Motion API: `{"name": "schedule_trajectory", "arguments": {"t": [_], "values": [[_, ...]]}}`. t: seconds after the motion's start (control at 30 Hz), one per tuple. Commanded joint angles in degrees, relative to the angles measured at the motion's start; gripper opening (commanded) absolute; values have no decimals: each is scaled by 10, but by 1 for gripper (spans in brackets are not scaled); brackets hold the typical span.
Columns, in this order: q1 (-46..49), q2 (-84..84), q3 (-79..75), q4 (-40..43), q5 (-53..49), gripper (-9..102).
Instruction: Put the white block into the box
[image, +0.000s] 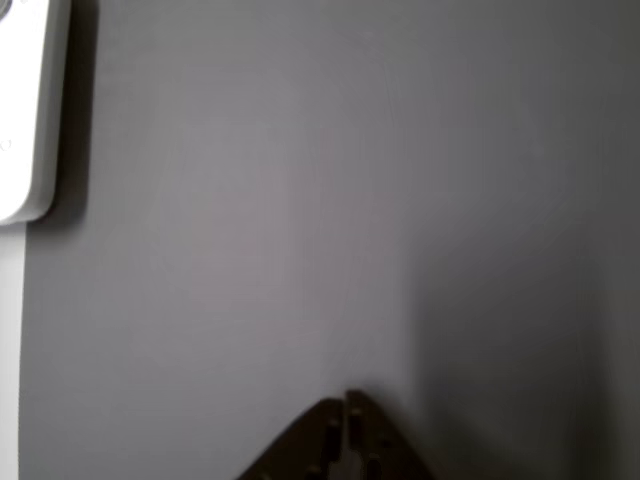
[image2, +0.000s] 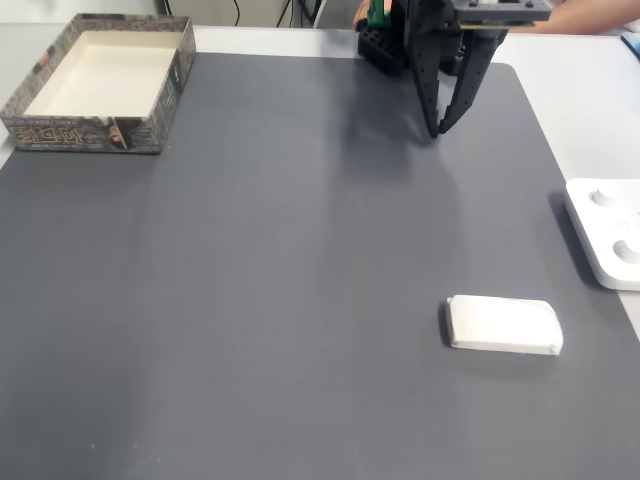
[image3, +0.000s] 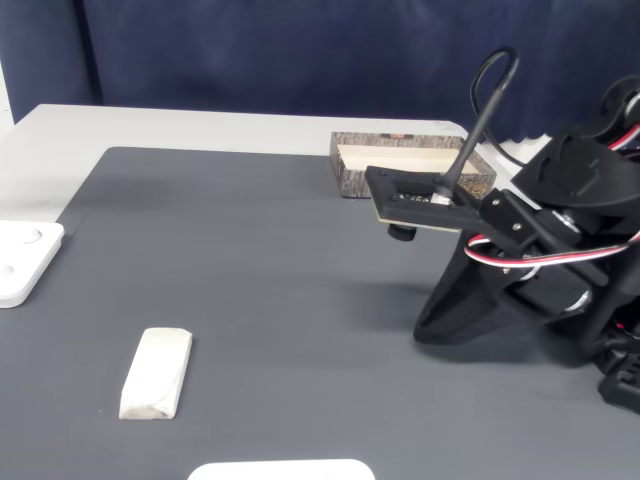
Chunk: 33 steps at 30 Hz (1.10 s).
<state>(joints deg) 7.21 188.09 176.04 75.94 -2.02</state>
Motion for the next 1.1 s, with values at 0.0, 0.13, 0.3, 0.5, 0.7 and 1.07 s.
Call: {"name": "schedule_trajectory", "arguments": {"t": [0.0,0.13,0.3,0.5,0.7,1.07], "values": [[-1,25,12,4,-1,-1],[-1,25,12,4,-1,-1],[-2,25,12,4,-1,-1],[-2,25,12,4,-1,-1],[-2,25,12,4,-1,-1],[-7,25,12,4,-4,-1]]}}
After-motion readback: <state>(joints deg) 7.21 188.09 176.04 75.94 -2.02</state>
